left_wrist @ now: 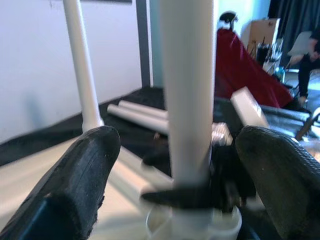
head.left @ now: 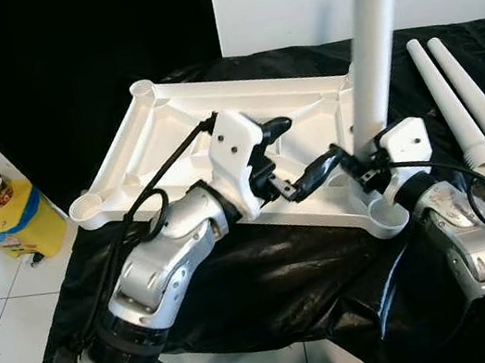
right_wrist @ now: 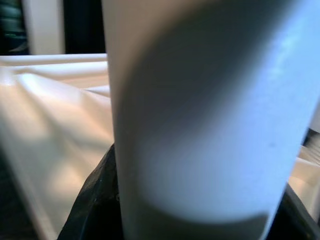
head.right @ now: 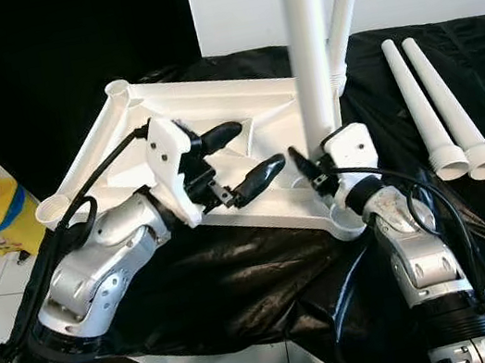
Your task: Building children table
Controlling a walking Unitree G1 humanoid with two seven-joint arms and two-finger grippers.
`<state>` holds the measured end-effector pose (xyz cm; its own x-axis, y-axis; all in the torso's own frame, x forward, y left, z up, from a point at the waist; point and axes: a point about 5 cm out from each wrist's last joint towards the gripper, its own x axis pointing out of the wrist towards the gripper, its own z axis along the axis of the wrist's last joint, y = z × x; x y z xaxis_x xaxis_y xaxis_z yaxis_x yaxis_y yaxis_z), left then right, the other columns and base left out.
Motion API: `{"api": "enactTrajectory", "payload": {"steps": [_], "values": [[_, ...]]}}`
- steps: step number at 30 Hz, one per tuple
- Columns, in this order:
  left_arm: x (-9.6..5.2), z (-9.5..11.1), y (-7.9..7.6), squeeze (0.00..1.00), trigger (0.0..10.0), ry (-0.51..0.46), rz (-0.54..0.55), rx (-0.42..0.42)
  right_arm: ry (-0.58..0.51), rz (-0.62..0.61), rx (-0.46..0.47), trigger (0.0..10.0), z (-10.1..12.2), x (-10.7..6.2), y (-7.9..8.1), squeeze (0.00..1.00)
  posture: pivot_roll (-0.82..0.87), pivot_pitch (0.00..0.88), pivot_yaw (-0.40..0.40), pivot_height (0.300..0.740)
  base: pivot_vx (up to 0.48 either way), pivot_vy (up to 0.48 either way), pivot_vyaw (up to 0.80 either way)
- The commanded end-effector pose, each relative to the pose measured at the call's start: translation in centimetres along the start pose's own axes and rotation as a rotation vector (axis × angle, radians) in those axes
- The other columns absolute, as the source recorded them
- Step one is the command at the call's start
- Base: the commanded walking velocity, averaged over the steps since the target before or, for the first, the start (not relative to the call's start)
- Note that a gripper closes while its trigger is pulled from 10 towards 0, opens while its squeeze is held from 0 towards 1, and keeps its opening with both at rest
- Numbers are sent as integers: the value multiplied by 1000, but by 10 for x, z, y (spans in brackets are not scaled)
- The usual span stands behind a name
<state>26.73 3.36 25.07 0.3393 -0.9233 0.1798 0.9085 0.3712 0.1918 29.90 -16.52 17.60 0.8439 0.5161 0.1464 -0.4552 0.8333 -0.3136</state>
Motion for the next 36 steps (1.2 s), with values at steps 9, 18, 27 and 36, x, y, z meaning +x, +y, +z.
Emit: {"api": "enactTrajectory", "payload": {"steps": [9,18,27,36], "values": [[9,6,-17,0,10000,-33,-302,-14,-5,215,39,10000,3,1,14,0,14,29,1,740,0,0,0],[11,12,-17,0,10000,-72,-327,-65,40,381,67,10000,-1,-6,26,0,11,44,9,740,0,0,0],[12,19,-17,0,8667,-111,-345,-133,65,437,54,10000,-5,-9,30,0,15,52,12,740,0,0,0],[9,22,-15,0,0,-137,-345,-189,68,466,59,10000,-4,-8,33,0,19,55,18,740,0,0,0]]}}
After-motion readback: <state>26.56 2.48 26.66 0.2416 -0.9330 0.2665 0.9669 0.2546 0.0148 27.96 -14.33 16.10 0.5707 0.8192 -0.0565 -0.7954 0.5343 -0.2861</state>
